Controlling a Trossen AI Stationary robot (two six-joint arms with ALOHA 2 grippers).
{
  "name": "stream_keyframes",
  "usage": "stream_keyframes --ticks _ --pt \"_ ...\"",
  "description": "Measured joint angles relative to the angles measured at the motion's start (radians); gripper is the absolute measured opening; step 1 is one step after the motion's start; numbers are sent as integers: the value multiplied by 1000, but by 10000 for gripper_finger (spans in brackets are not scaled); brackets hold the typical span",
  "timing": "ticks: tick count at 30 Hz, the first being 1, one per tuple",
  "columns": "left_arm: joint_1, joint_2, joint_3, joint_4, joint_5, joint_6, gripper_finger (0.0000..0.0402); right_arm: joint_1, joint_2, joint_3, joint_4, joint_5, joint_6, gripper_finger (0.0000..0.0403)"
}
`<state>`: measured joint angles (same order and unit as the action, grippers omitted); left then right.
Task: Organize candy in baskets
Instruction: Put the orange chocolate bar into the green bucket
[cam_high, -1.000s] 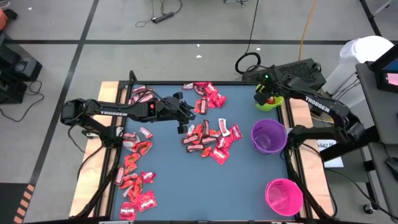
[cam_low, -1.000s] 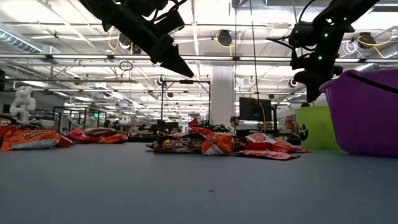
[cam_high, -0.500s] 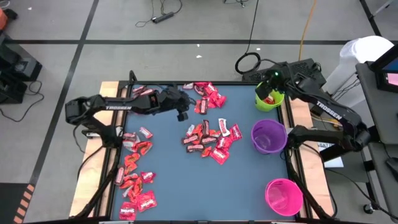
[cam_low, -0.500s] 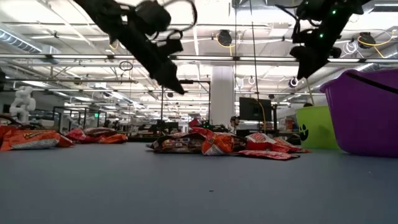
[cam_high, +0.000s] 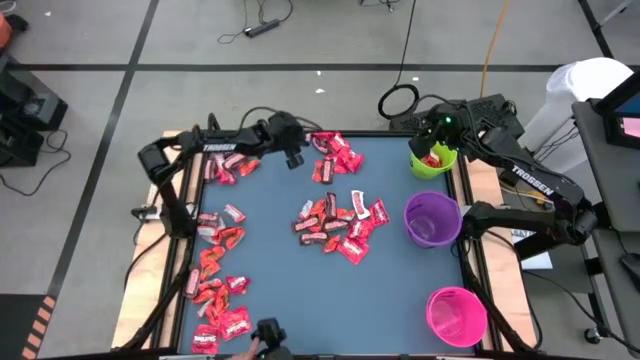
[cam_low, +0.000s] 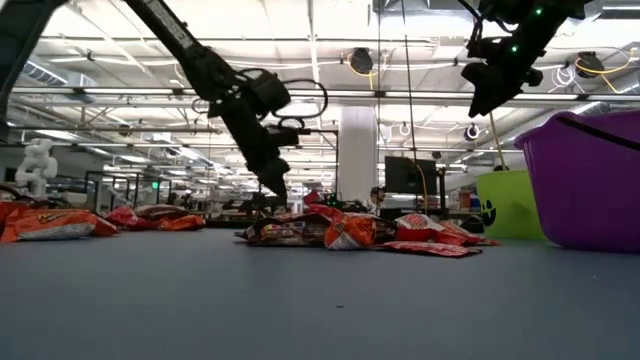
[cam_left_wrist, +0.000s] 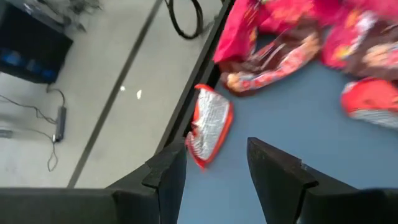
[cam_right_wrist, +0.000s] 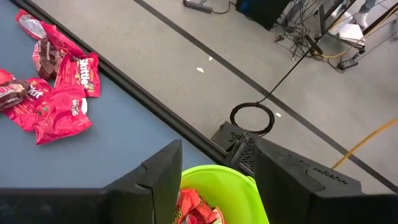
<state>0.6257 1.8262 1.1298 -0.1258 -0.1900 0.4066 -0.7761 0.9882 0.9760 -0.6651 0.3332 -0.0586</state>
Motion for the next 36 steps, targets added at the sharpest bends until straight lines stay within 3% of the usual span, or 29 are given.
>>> stream_keyframes --ticks 13,26,36 --pt "84 202 163 -61 12 27 176 0 0 -1 -8 0 -9 183" --pt "105 217 164 -111 209 46 172 0 0 -1 -9 0 -9 183" --pt "106 217 164 -112 216 55 78 0 0 -1 -7 0 -9 183"
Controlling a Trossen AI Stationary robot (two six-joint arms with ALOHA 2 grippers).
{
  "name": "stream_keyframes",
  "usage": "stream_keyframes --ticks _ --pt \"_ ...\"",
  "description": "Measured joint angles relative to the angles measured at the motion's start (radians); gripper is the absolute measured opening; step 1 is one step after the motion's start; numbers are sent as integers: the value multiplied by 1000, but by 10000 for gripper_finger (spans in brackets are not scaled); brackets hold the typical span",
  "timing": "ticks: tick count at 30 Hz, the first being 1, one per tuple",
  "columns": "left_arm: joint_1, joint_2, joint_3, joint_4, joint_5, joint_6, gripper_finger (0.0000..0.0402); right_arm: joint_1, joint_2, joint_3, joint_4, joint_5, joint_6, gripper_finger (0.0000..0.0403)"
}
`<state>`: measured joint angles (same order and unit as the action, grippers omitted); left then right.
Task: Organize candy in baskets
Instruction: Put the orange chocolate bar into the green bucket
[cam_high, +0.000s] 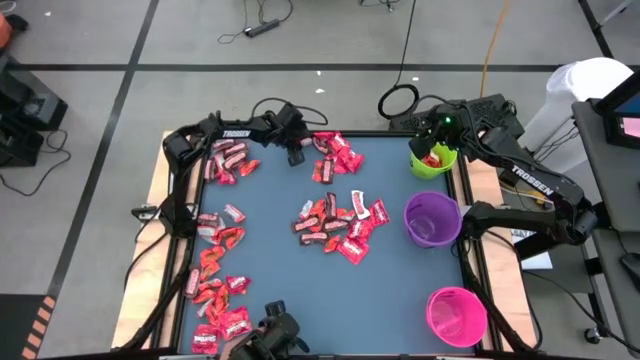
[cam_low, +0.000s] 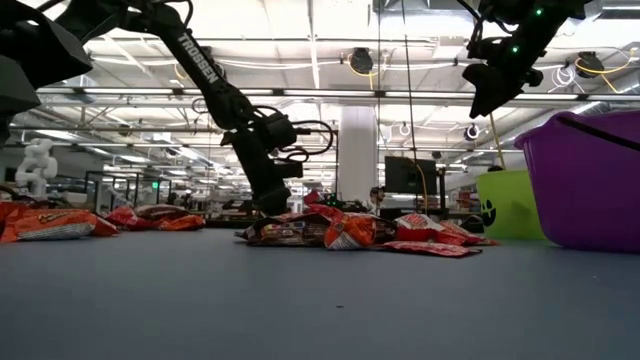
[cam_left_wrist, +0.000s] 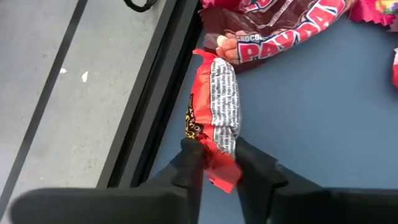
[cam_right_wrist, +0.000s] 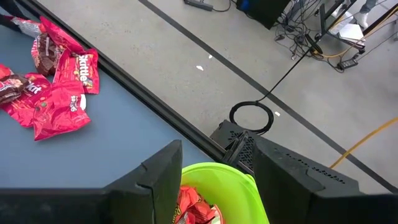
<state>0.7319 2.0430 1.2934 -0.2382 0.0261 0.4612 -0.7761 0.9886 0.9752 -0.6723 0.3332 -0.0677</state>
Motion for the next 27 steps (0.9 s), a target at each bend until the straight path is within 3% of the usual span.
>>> stream_keyframes --ticks 6,15,27 --pt "-1 0 0 9 -17 18 21 0 0 0 1 0 0 183" --pt "-7 -41 -2 -10 -90 26 11 0 0 0 4 -4 -57 183" --pt "-83 -266 -75 -21 -98 25 10 68 0 0 57 -244 -86 183"
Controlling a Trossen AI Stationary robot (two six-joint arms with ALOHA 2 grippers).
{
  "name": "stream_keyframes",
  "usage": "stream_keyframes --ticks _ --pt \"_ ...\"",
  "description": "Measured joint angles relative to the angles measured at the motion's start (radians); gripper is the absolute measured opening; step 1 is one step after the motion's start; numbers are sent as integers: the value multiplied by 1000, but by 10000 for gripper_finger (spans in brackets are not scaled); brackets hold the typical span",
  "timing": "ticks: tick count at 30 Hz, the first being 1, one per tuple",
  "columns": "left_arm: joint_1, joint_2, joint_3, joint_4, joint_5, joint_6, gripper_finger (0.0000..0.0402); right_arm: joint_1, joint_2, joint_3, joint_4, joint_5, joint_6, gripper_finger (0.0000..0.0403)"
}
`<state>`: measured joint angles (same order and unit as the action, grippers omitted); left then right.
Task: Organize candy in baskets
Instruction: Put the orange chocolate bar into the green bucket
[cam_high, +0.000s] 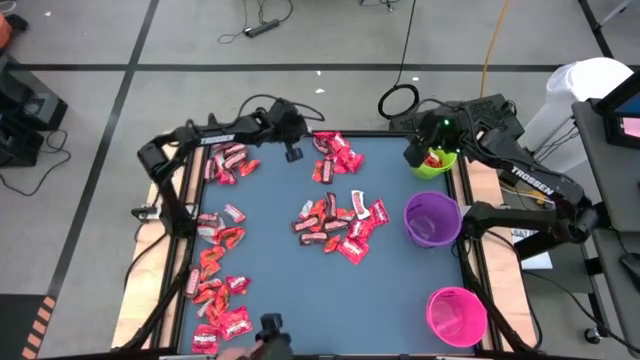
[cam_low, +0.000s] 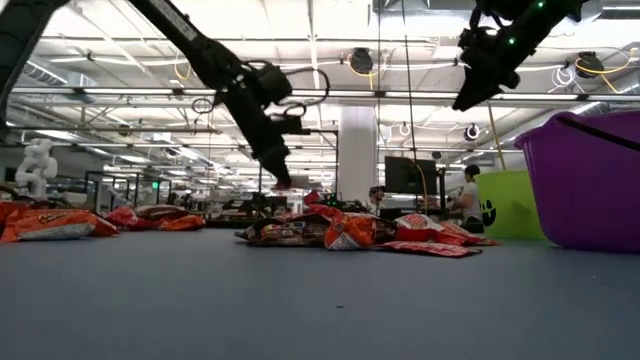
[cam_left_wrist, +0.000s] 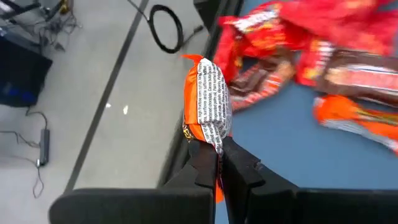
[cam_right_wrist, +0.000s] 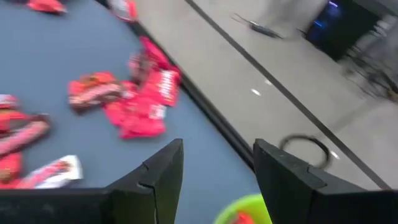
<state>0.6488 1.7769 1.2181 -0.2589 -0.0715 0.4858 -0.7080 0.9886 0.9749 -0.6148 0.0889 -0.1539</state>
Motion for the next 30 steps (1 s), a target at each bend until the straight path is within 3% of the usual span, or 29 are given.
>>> stream_keyframes --ticks 7,16,30 --pt "-95 -161 -164 152 16 0 9 125 1 -1 128 -99 -9 183" --pt "-243 -353 -385 354 17 -45 9 295 50 -1 272 -99 -12 183" --pt "-453 -415 -438 456 7 -60 9 460 286 -1 531 -99 63 183"
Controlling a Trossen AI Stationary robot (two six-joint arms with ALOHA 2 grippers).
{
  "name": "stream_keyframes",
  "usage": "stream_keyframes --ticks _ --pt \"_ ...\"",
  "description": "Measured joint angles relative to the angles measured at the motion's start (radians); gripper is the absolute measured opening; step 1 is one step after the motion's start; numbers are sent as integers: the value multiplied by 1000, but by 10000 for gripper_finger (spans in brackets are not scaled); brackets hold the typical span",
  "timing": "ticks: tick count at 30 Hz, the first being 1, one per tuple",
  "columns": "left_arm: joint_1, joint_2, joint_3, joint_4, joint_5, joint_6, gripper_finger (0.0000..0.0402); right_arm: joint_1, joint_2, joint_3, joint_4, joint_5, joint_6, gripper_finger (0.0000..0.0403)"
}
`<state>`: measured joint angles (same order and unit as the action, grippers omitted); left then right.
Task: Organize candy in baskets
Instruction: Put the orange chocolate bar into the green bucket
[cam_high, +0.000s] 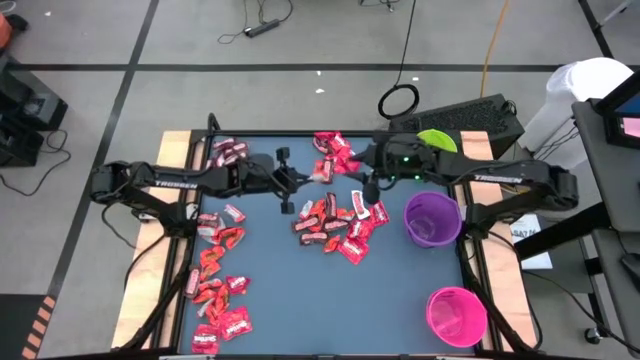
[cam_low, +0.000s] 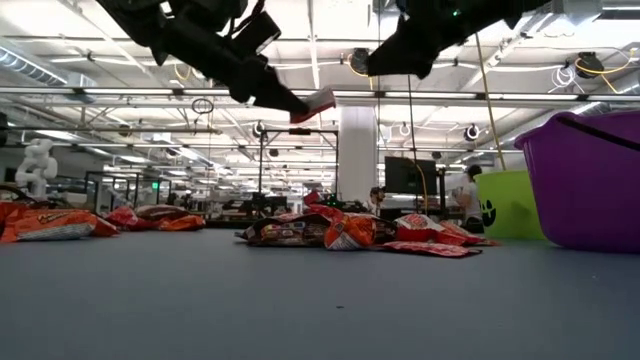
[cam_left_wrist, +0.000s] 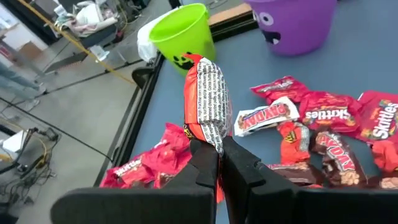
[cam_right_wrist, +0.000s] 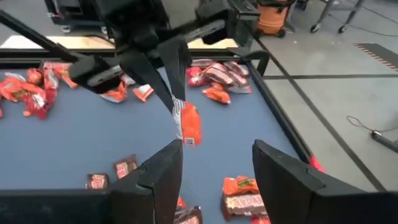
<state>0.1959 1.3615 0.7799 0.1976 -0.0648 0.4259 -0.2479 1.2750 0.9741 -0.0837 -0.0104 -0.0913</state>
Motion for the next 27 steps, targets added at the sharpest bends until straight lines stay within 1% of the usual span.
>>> stream_keyframes --ticks 5,11,13,16,19,22,24,27 --pt "-23 -7 0 6 -6 0 9 11 77 0 50 -4 -45 191" --pt "-40 -6 0 5 -8 0 9 22 139 0 92 -25 -74 233" --pt "-42 -6 0 6 -8 0 9 22 153 0 115 -65 -70 243" --pt "-42 -6 0 6 -11 0 9 22 168 0 151 -138 -84 248" --pt "-42 -6 0 18 -11 0 9 24 186 0 193 -146 -78 244" --pt "-42 -6 0 30 -11 0 9 26 185 0 211 -146 -93 231" --pt "-42 -6 0 42 -11 0 9 28 185 0 218 -146 -105 216" --pt "-42 -6 0 61 -11 -1 10 30 185 0 228 -146 -105 182"
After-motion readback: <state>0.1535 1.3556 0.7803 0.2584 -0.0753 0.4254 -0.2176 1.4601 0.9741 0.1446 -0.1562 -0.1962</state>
